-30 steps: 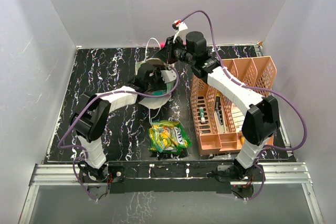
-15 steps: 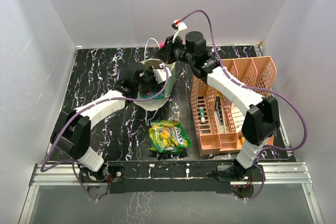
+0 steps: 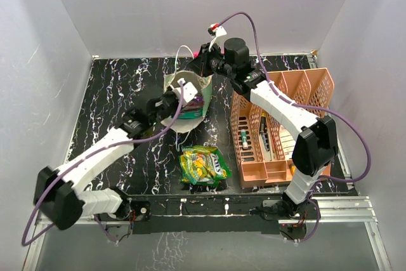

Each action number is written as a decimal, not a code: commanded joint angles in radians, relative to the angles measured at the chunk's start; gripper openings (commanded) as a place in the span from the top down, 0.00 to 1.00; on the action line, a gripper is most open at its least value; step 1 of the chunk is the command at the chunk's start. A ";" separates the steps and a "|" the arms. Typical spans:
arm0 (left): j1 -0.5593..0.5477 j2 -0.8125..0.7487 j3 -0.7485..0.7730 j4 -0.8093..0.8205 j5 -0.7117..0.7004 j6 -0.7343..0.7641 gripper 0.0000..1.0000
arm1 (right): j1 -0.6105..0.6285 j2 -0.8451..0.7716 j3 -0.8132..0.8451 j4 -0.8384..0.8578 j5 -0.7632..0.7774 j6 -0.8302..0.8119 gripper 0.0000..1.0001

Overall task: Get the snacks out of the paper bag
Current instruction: Take out the snack from the paper bag, then place the snack at the center of the board.

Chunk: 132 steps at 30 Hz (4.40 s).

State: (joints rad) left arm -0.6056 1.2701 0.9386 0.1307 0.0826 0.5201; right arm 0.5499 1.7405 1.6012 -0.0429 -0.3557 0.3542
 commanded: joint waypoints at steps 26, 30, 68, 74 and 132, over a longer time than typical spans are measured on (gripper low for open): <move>-0.089 -0.305 -0.021 -0.109 0.346 -1.749 1.00 | -0.001 -0.049 0.001 0.111 0.040 0.043 0.93; -0.125 -0.302 -0.113 -0.003 0.321 -1.866 1.00 | -0.001 -0.050 0.007 0.102 0.038 0.041 0.93; -0.253 -0.569 -0.553 -0.390 -0.229 -2.090 1.00 | -0.001 -0.054 -0.024 0.104 0.038 0.035 0.93; -0.253 -0.501 -0.562 -0.370 -0.214 -2.038 1.00 | -0.001 -0.052 -0.028 0.104 0.038 0.036 0.93; -0.279 -0.484 -0.561 -0.254 -0.120 -1.862 0.71 | -0.001 -0.046 -0.040 0.115 0.033 0.036 0.93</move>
State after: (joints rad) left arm -0.8795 0.8211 0.3798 -0.0837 -0.0147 -1.3319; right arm 0.5499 1.7397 1.5524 0.0109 -0.3313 0.3954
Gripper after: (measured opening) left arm 0.259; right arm 0.077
